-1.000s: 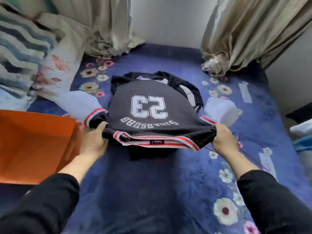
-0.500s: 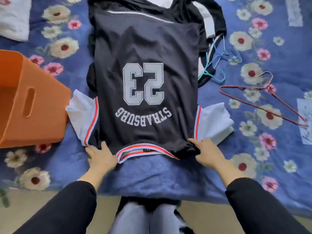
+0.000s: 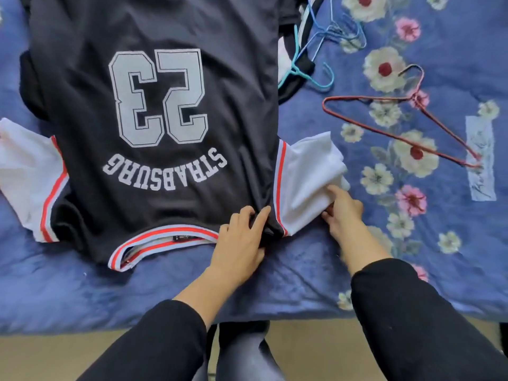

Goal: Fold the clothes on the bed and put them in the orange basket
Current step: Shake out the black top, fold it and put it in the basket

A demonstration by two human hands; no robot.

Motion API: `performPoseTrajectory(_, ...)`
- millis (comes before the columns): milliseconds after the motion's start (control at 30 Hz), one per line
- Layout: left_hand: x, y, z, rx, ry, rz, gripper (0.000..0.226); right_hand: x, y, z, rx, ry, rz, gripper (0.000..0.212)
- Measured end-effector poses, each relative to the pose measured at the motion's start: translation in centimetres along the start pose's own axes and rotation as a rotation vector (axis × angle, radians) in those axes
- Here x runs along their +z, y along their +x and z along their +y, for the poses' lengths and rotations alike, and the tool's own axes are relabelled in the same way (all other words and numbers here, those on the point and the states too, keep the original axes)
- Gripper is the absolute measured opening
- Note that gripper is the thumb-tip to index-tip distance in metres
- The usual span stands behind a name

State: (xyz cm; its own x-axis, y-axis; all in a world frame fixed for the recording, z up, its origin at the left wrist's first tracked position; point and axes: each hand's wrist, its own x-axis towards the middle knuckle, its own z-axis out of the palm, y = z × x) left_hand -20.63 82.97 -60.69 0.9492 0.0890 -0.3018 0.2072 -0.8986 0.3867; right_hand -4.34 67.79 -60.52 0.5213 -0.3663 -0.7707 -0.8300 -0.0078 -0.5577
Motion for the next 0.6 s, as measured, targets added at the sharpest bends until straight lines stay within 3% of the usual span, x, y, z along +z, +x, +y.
performPoseTrajectory(67, 0.5, 0.2, -0.2, -0.034, 0.096, 0.014, 0.103, -0.3, 0.2, -1.3, 0.015, 0.075, -0.040, 0.017)
performPoseTrajectory(167, 0.7, 0.4, -0.7, -0.012, 0.172, 0.052, 0.101, -2.4, 1.0, -3.9, -0.044, 0.231, 0.120, 0.013)
performPoseTrajectory(300, 0.9, 0.4, -0.8, 0.144, 0.178, 0.029, 0.065, -6.0, 2.1, -5.7, -0.075, 0.317, 0.333, 0.020)
performPoseTrajectory(400, 1.6, -0.4, -0.6, 0.235, 0.144, -0.057, 0.054, -6.2, 2.9, -4.0, -0.024, 0.164, 0.218, 0.029)
performPoseTrajectory(600, 1.8, 0.4, 1.1, 0.128, 0.185, -0.206, 0.077, -4.6, 2.8, -2.2, 0.016, 0.244, 0.060, 0.050)
